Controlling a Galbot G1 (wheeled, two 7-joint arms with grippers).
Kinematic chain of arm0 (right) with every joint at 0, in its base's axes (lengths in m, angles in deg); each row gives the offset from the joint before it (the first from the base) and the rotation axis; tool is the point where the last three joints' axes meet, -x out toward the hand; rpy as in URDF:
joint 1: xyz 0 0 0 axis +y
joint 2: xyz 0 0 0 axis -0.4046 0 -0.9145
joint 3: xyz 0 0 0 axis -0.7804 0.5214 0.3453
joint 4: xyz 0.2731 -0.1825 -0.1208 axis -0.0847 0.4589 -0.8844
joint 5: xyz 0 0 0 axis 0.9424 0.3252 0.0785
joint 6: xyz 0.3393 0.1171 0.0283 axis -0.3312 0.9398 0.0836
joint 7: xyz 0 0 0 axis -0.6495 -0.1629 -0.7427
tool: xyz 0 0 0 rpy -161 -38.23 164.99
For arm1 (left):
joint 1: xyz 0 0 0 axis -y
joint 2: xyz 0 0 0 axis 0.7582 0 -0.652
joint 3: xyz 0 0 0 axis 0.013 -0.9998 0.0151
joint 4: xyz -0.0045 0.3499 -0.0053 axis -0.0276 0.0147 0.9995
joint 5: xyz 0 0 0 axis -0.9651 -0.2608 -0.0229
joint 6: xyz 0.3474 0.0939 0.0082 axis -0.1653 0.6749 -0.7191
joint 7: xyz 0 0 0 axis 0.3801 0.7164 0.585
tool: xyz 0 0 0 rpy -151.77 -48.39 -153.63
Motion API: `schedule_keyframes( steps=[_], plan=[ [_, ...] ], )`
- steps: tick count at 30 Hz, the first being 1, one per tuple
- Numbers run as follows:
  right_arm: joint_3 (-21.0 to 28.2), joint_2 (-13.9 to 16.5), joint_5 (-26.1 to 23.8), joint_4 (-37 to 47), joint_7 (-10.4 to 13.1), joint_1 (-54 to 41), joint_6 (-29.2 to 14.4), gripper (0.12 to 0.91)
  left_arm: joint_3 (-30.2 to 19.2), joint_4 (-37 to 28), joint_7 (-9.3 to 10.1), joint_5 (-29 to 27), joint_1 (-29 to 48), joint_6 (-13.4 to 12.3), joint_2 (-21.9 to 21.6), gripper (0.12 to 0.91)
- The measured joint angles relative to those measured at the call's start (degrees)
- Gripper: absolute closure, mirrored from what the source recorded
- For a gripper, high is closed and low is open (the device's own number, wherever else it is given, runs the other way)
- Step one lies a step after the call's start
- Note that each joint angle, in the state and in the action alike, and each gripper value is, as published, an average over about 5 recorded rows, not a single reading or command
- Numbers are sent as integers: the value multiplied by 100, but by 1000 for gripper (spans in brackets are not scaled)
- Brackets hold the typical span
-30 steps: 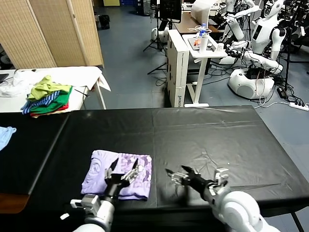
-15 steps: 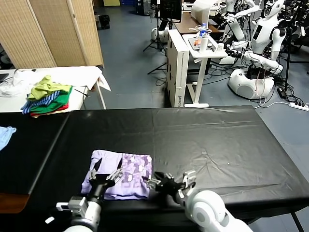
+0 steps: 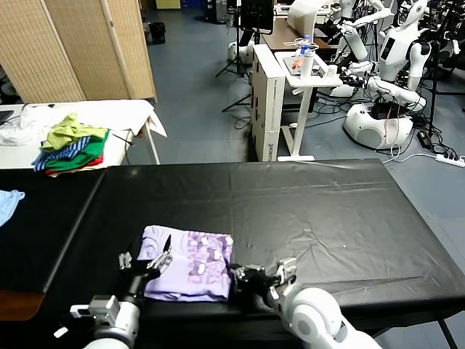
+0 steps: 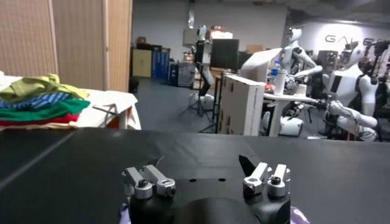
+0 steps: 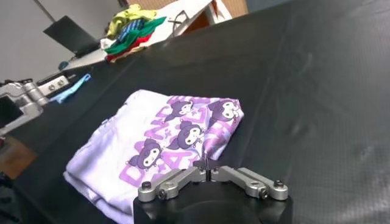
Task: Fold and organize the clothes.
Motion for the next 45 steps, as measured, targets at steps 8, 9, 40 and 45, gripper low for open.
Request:
schedule_keyframes(
  steps=[8, 9, 40, 45],
  plan=[
    [-725, 557, 80, -188, 64, 226, 213, 886, 25, -104, 0, 22, 59, -64, -26, 123],
    [-810, 625, 98, -207, 44, 252, 214, 886, 25, -115, 1, 35, 61, -67, -25, 123],
    [-2420, 1138, -1801, -858, -683, 2244, -1956, 118, 245, 311, 144, 412, -925, -643, -228, 123],
    [-2739, 1075, -2266, -972, -620, 3004, -2898, 118, 242, 476, 127, 371, -1227, -477, -214, 123]
  ],
)
